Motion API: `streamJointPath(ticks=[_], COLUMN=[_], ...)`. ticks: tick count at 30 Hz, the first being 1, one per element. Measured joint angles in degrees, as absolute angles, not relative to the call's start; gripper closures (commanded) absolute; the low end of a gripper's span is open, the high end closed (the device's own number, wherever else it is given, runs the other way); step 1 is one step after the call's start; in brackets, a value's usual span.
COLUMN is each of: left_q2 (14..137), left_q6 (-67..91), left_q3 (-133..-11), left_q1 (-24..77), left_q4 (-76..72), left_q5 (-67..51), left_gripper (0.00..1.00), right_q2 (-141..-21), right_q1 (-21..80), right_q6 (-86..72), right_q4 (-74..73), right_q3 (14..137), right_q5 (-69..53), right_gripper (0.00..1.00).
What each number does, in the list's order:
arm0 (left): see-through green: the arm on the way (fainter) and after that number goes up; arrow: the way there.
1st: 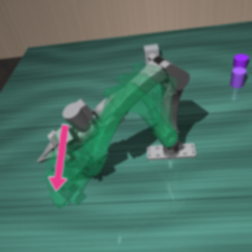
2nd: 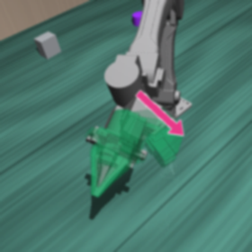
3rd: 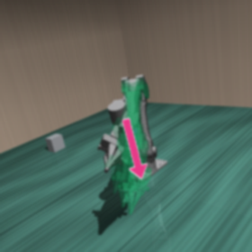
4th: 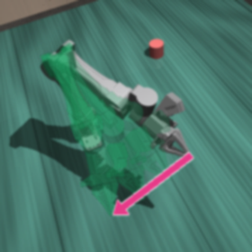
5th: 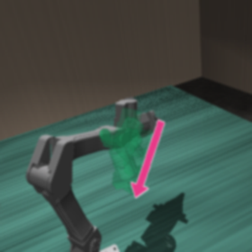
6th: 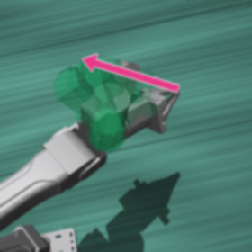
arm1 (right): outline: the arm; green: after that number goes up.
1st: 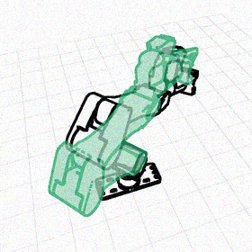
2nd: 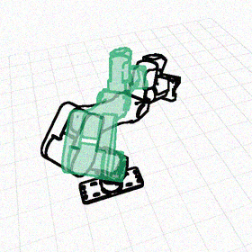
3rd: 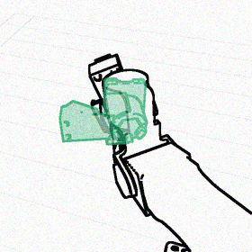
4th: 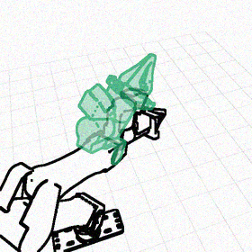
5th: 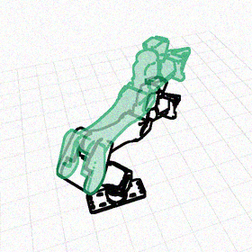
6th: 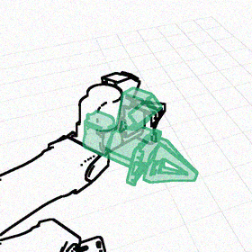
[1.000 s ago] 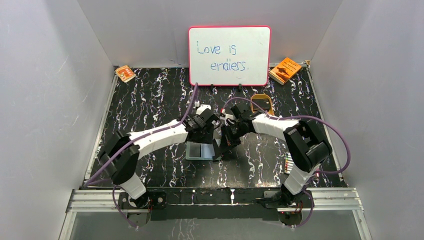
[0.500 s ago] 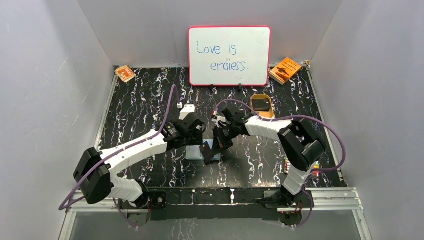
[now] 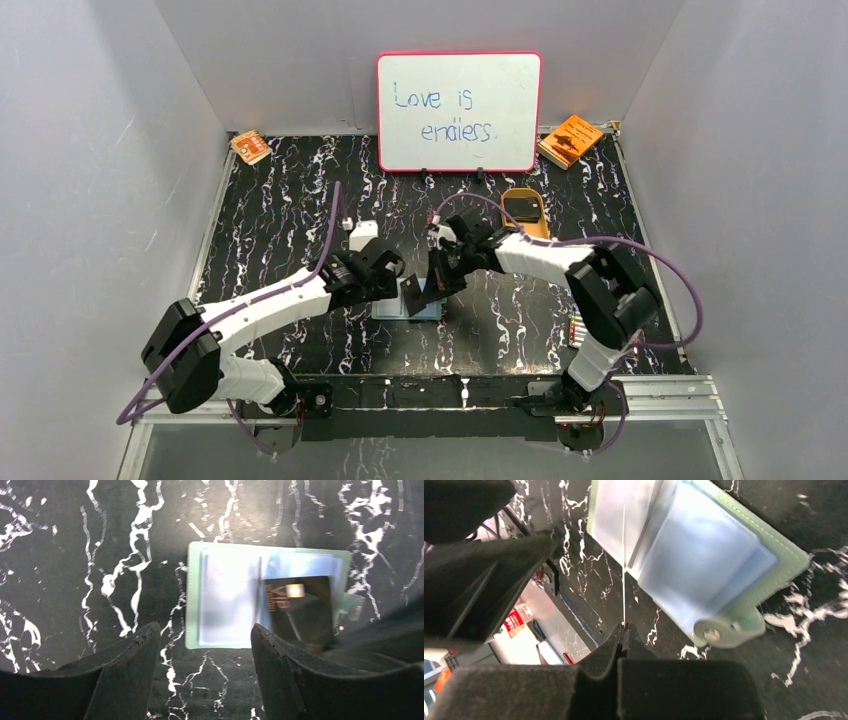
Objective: Put the credit cards into the card holder
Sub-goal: Turn over the card slot in the card holder.
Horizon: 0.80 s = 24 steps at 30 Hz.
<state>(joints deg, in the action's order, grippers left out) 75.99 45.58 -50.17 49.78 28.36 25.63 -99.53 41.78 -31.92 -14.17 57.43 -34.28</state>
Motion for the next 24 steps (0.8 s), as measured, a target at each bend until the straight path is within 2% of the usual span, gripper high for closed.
streamJointPath(ticks=[6,11,24], left_q2=[70.8,70.0,74.0], left_q6=[48.6,50.2,51.6], left_q3=[-43.7,-39.8,-38.8], left_q1=[44.2,37.4,34.6], left_q4=[27.2,24.7,21.0], left_q5=[23.8,18.7,13.9], left_gripper=[0.36,0.36,0.4], right_q2=[-91.9,-93.4,-98.9], right_q1=[37.8,37.0,37.2], right_q6=[-36.6,-39.8,-43.0], right_q4=[-8.7,-4.5,0.4], right_q3=[51.7,49.6,49.2], right_q5=[-34.6,-37.1,-40.9], right_gripper=[1.0,1.0,1.0])
